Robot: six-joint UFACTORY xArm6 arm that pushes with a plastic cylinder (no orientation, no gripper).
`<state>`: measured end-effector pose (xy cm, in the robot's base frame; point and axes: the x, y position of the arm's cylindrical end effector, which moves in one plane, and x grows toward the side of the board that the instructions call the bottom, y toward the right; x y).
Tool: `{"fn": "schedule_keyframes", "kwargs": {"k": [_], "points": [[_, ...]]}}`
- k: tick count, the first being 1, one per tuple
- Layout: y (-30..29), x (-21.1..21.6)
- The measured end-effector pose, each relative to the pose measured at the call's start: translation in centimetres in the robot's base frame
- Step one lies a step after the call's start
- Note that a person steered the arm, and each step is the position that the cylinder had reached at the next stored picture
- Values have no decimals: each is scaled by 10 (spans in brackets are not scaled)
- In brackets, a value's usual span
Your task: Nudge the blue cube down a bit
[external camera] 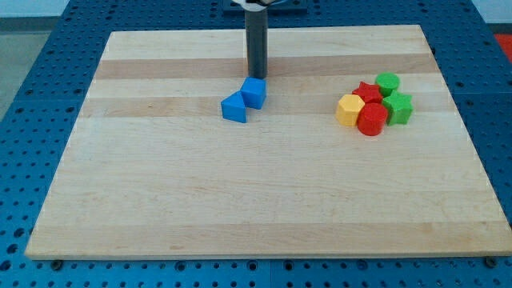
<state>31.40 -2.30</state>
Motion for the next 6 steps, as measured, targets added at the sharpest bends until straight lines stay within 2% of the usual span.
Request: {"fn": "schedule_keyframes", "kwargs": {"k": [4,6], "points": [[-5,-49],[14,18]]}}
